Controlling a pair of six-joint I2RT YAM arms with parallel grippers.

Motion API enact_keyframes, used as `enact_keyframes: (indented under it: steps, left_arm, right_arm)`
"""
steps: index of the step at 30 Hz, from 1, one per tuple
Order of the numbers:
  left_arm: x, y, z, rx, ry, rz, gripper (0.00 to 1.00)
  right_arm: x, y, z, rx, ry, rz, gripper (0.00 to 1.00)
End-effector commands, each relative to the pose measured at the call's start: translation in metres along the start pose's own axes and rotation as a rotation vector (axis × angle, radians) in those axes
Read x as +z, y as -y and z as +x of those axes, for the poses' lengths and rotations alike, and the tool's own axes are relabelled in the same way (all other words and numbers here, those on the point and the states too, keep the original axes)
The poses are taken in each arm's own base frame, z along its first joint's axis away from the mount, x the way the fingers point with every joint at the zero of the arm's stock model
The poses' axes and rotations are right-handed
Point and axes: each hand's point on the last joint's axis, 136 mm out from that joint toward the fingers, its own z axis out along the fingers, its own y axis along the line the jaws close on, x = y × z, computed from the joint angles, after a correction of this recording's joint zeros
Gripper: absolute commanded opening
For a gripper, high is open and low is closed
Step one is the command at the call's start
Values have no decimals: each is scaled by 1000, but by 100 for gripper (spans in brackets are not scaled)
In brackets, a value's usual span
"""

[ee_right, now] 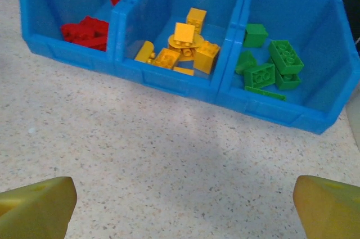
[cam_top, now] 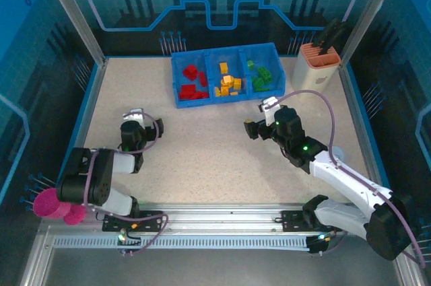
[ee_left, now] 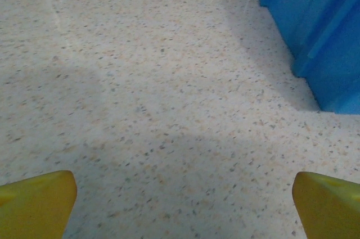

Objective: Sort the legos into containers by color
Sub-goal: Reset both arms

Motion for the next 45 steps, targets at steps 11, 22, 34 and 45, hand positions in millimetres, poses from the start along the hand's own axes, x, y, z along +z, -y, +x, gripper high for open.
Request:
enact_keyframes:
  steps: [11, 22, 34, 45]
  left_arm:
    - [11, 23, -33, 32, 90, 116, 99]
    - [11, 25, -33, 43, 88, 116, 99]
    - [11, 25, -33, 42, 87, 118, 99]
    - [12, 26, -33, 49, 86, 117, 99]
  right_arm:
    - [-14, 50, 26, 4, 213, 263, 100]
    - [-33, 87, 40, 6, 185, 415, 100]
    - [-15, 134, 77, 113, 310, 410, 100]
    - [53, 122, 80, 49, 216, 278, 100]
